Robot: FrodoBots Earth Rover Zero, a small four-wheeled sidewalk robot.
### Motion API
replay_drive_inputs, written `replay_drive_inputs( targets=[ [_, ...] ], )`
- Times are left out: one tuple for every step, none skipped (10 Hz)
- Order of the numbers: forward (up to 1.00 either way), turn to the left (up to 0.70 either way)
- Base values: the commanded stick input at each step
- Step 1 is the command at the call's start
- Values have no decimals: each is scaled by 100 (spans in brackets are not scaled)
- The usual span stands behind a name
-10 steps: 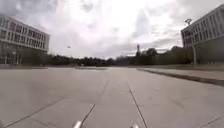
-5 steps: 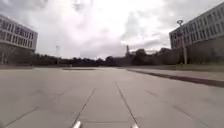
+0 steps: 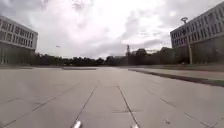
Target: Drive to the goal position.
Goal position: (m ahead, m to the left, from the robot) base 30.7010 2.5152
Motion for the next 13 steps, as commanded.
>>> replay_drive_inputs(
  targets=[
    [100,0],
    [100,0],
    [100,0],
    [100,0],
    [100,0],
    [100,0],
    [100,0],
    [100,0],
    [100,0],
    [100,0],
    [100,0],
    [100,0],
    [100,0]
  ],
)
